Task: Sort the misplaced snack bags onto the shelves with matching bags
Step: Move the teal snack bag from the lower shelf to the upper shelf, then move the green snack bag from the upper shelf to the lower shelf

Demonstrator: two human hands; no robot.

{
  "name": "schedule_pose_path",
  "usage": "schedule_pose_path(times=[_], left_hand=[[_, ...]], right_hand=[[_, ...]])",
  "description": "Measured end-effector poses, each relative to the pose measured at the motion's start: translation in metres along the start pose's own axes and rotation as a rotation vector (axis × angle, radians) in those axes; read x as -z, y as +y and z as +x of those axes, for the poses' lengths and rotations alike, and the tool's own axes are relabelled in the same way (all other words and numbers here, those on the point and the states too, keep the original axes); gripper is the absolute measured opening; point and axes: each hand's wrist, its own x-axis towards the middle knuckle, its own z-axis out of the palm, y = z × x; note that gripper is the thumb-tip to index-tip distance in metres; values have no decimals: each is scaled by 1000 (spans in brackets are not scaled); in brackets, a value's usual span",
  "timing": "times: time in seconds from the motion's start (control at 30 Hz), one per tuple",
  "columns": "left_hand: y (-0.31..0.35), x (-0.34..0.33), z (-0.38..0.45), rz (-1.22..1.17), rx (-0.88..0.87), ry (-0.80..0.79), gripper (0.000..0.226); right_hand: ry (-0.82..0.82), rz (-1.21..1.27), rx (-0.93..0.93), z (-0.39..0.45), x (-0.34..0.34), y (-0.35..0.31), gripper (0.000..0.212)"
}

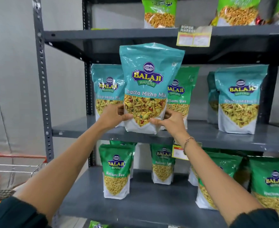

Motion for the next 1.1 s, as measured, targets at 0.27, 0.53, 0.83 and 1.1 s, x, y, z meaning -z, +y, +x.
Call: schedule_pose_path(times=[0.27,0.53,0.83,1.1], left_hand=[[-33,-20,34,-18,150,59,23],[-55,-41,50,-7,155,135,23],[-58,-56,55,127,155,139,36],[-50,-72,39,113,52,406,56]], right_hand=[[-10,-53,-87,38,-32,25,40],[7,-94,-110,58,-37,53,53],[-36,-180,-88,63,-29,59,35],[345,-378,111,47,22,56,22]])
